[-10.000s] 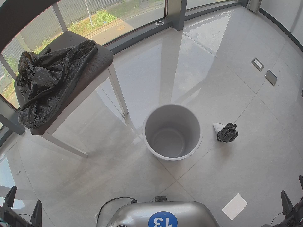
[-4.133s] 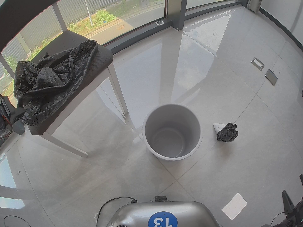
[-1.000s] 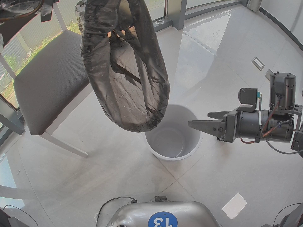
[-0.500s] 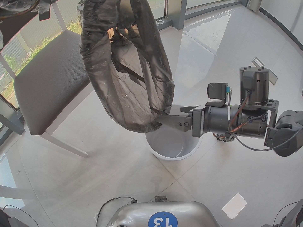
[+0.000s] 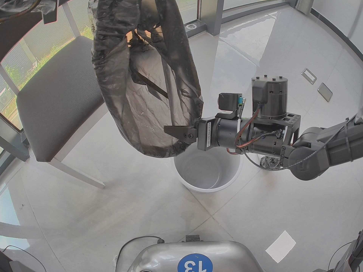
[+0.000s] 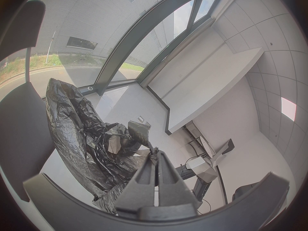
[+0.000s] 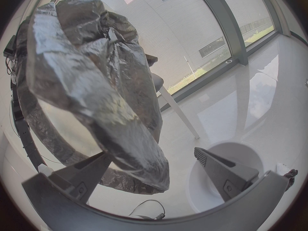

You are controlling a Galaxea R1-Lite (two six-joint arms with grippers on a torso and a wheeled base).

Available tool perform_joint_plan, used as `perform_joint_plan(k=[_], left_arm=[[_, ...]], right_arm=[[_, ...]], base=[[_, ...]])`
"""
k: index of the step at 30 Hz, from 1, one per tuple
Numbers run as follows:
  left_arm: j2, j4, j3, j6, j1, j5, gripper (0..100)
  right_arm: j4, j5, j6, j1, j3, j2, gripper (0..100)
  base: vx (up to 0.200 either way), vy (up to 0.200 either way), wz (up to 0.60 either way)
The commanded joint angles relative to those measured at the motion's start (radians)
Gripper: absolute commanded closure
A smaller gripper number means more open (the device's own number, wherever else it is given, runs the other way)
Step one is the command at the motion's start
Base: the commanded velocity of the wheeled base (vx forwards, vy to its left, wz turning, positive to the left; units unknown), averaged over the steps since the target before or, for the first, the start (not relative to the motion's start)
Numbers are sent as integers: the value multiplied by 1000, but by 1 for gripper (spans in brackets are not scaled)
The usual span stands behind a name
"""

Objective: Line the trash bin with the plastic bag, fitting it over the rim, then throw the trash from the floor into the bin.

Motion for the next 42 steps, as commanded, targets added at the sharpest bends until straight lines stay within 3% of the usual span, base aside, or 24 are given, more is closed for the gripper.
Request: perform_joint_plan(k=[1, 8, 9, 19, 23, 37, 42], left_arm=[[-5, -2, 0, -1, -1, 0, 100], [-5, -3, 0, -4, -9, 0, 100], [-5, -3, 0, -4, -11, 0, 100], [-7, -2, 0, -4, -9, 5, 100], [-7, 11, 0, -4, -8, 34, 100], [108, 11, 0, -38, -60, 104, 100], [202, 31, 0, -123, -113, 127, 100]], right_arm=[[-2, -2, 0, 13, -29, 50, 0], [-25, -10, 2, 16, -46, 69, 0], [-37, -16, 0, 16, -46, 75, 100], [-57, -27, 3, 16, -37, 78, 100], [-57, -77, -1, 18, 0, 64, 100], [-54, -94, -26, 1, 668, -410, 100], [-54, -93, -27, 1, 884, -490, 100]], base=[[0, 0, 0], [0, 0, 0], [0, 0, 0], [0, 0, 0], [0, 0, 0], [0, 0, 0], [0, 0, 0]])
